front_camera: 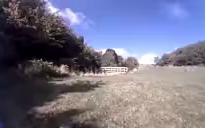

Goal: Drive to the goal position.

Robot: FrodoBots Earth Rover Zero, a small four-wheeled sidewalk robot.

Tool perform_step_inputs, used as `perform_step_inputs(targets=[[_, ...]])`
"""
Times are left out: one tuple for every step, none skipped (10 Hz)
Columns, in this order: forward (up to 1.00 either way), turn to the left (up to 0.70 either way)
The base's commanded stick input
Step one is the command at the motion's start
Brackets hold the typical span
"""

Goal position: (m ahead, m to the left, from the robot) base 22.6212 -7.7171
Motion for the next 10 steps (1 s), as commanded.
perform_step_inputs(targets=[[0.70, -0.16], [0.70, -0.10], [0.70, -0.03], [0.70, 0.00], [0.70, 0.00], [0.70, 0.00], [0.70, 0.00], [0.70, 0.00], [0.70, 0.00], [0.70, 0.00]])
